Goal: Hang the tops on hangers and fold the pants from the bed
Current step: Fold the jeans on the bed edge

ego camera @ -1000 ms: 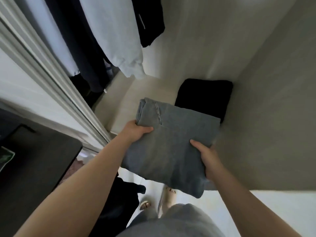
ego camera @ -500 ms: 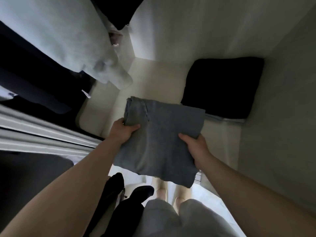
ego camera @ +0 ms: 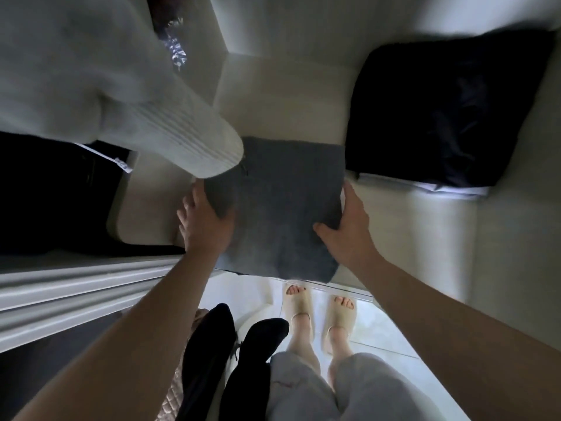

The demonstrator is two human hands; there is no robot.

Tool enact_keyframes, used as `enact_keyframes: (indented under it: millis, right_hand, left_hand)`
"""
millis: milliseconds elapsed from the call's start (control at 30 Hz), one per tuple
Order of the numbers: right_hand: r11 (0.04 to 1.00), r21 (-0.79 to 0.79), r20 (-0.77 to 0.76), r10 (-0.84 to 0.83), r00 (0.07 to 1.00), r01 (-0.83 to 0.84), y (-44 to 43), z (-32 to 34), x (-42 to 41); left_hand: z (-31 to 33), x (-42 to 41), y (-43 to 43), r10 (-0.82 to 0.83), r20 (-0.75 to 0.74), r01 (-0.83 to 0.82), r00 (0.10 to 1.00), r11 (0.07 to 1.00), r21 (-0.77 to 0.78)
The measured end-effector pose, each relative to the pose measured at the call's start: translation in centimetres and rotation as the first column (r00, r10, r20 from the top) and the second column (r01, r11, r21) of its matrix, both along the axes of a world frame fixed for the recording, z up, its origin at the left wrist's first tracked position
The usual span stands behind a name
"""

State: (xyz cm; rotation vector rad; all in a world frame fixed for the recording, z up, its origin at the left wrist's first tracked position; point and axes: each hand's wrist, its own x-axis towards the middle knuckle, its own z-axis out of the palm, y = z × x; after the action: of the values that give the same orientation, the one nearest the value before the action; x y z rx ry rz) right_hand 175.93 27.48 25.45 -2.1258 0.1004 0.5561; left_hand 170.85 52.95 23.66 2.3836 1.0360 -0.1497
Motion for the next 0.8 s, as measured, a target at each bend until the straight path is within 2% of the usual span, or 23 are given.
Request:
enact_keyframes:
  millis: [67,100,200,267,367,500,800]
  right_hand:
    - [0.950,-0.247,0.069,0.212,0.975,-0.189,0.0,0.6,-1.9]
    - [0.909,-0.313,0.080,0.314,0.946,-0.275,0.1,0.7,-2.8]
    - [0.753,-0.428,0.092,0.587,0.805,-0.500,0.7,0.5,-5.2]
    - [0.641,-0.515,0.059,0.689,0.723,-0.569,1.0,-0.1,-6.2]
    - [0.570,-0.590,0.026,0.721,0.692,-0.572,1.4,-0.9,-6.8]
    - [0.546,-0.635,0.032,0.725,0.688,-0.546,1.5,-2.1,-6.5]
    - [0.572,-0.650,0.109,0.722,0.683,-0.501,1.8,-3.2,-1.0]
  left_hand:
    - [0.5,-2.4,-1.7,-0.166,-0.029,0.168,0.986,0.983,0.077]
    - [0.6,-3.8,-2.2,-0.239,-0.034,0.241,0.970,0.966,0.094]
    - [0.3,-7.6,-2.5,-0.384,-0.057,0.388,0.921,0.916,0.104]
    - [0.0,-9.4,-2.3,-0.465,-0.127,0.477,0.876,0.873,0.103]
    - [-0.5,-10.6,-2.2,-0.525,-0.207,0.554,0.826,0.823,0.124]
    - [-1.1,-9.3,-2.7,-0.472,-0.153,0.492,0.868,0.860,0.133]
    - [-2.3,-3.6,-2.6,-0.446,-0.127,0.463,0.886,0.864,0.199]
